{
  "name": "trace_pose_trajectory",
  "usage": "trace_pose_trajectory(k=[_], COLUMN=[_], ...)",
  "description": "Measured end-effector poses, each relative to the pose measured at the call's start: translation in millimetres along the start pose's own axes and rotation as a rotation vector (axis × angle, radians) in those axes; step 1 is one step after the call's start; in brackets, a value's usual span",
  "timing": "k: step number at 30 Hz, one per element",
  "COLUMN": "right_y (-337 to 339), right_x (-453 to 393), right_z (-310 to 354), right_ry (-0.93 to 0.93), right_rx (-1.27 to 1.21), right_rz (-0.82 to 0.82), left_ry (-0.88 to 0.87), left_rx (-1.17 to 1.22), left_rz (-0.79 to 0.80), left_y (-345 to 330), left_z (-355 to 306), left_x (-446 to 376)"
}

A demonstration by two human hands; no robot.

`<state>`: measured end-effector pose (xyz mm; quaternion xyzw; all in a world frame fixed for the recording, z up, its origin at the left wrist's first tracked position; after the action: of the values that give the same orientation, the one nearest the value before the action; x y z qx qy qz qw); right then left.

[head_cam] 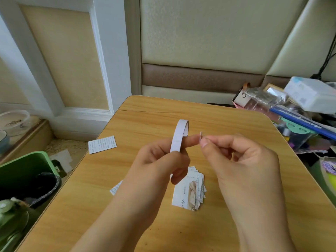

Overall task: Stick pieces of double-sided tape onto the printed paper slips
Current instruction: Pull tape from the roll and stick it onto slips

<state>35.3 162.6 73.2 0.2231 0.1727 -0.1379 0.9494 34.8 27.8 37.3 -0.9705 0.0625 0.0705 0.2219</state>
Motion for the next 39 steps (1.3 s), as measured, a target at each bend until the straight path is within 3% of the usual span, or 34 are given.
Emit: trace_pose_trajectory(k=[8,15,22,29,39], right_y=[-7.6,-7.0,-12.0,-12.5,-2.8], right_x=[-5.1,-0.5,9.5,14.6,29.9], right_z=[-0.1,-5.7,0.0,20.2,49.9], right_ry=[0.037,-0.076,-0.047,0.23,0.531], right_rx=[0.1,0.169,0.14,0.315,0.597], right_rz=[0.005,-0.038,-0.08,-0.132,-0.257], left_ry=[-0.004,-0.005,0.014,0.042,-0.016], left_rx=[-0.038,0.026,0.047,0.153,-0.003], left_rz=[0.09,0.042,-0.025,-0.048,-0.045], left_y=[9.6,11.7,22.0,22.4,15.7], left_z=[9.0,12.7,7.7,3.5,-3.6], left_x=[-9.6,-14.0,-6.7,-0.1,13.7])
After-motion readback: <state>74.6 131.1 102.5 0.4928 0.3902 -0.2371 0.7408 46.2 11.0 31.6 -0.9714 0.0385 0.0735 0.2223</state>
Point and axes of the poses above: each hand's wrist, its own x-axis away from the middle knuckle, its own y-axis out of the back of the hand, z = x × y, the point moved 10 cm from there along -x, towards the middle knuckle, and after that the axes turned 11 degrees about x, right-handed, at the moved point
